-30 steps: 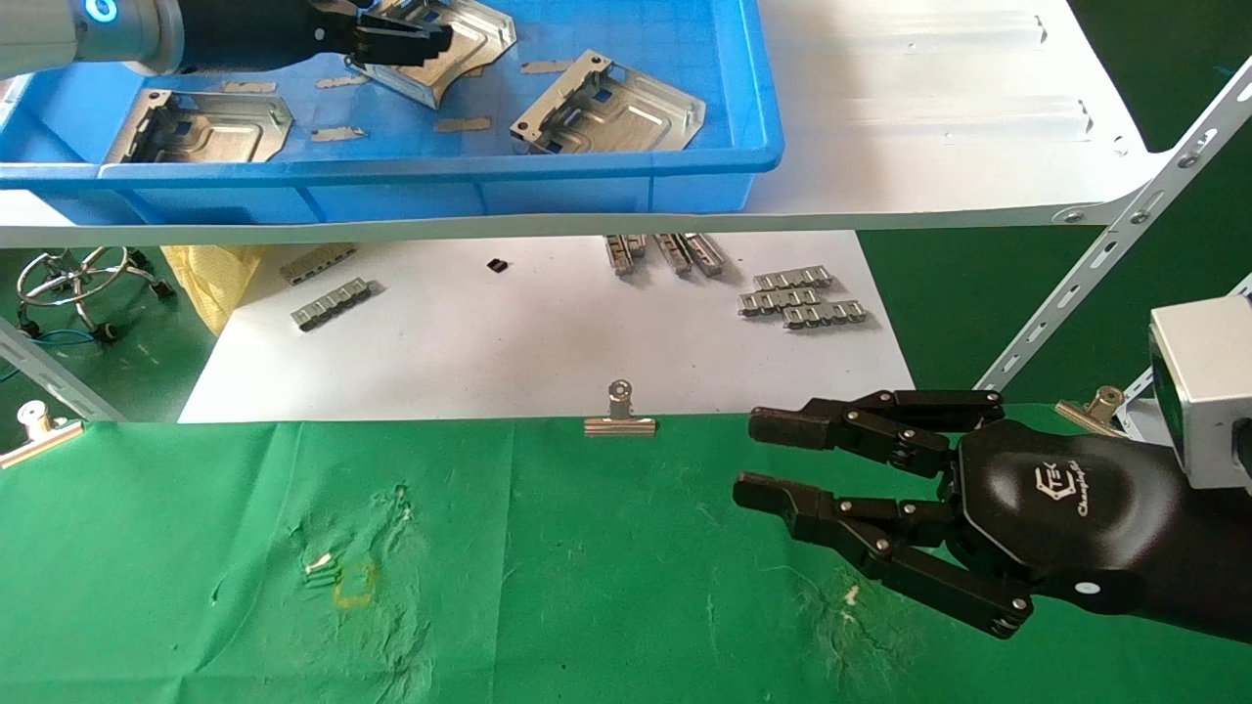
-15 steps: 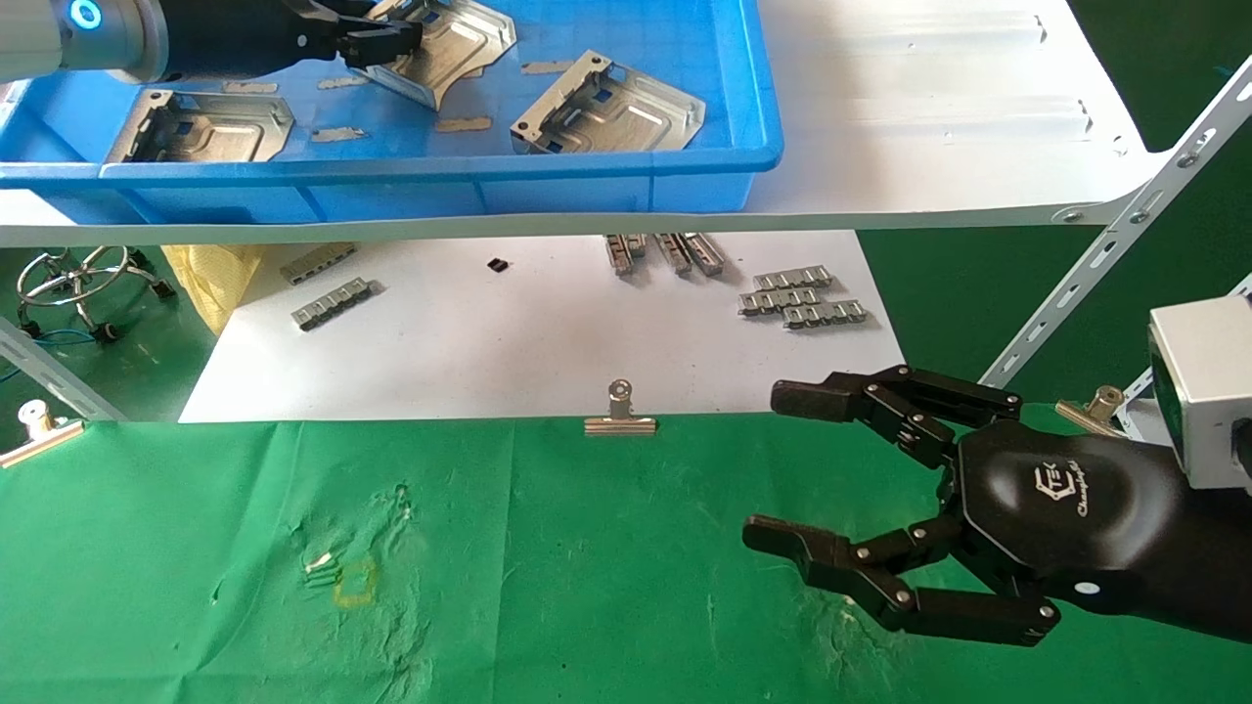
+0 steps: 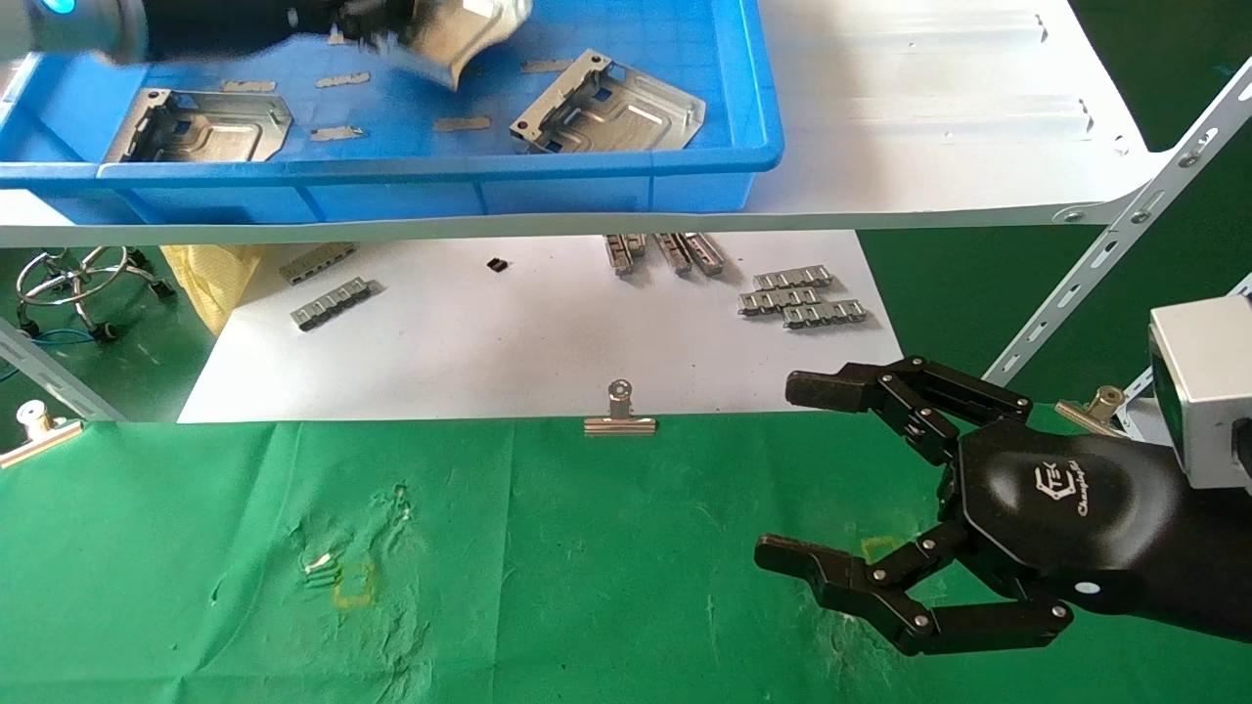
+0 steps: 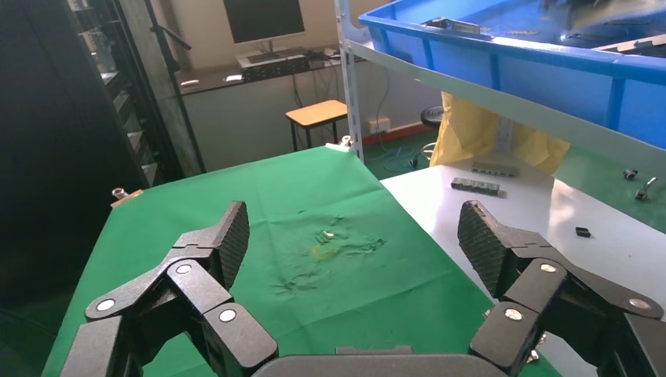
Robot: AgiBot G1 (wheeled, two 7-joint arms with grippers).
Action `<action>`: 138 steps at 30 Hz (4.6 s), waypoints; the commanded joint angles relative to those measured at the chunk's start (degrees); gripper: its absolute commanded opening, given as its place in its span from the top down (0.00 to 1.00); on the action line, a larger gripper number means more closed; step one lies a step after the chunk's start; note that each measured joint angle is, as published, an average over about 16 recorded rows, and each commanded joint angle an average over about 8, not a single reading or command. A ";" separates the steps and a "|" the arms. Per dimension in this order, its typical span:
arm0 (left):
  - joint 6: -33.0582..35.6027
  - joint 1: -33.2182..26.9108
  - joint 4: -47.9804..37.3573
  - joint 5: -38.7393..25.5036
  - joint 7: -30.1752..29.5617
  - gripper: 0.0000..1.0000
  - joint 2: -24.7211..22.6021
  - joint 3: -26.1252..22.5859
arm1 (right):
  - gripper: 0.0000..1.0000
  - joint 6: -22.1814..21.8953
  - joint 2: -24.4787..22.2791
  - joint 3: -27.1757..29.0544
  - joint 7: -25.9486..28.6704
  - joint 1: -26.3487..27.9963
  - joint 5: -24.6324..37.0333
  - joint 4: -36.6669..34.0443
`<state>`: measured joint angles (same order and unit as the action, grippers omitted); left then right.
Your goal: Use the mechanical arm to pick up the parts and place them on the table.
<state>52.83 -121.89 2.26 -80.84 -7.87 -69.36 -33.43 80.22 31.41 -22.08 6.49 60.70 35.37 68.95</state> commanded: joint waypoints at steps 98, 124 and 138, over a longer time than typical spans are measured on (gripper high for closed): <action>38.60 32.53 -2.04 30.00 45.29 0.00 21.22 -6.11 | 0.00 -0.02 -0.01 0.00 0.00 -0.02 -0.01 -0.01; 37.19 38.88 15.90 31.45 34.83 0.00 24.43 -0.89 | 0.00 -0.01 -0.01 0.00 0.00 -0.02 -0.01 -0.01; 35.86 45.46 32.92 33.77 23.25 0.00 27.47 4.73 | 0.00 -0.01 -0.01 0.00 0.00 -0.02 -0.01 -0.01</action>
<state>88.70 -76.42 35.18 -47.08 15.38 -41.88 -28.70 80.21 31.40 -22.08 6.48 60.68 35.36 68.94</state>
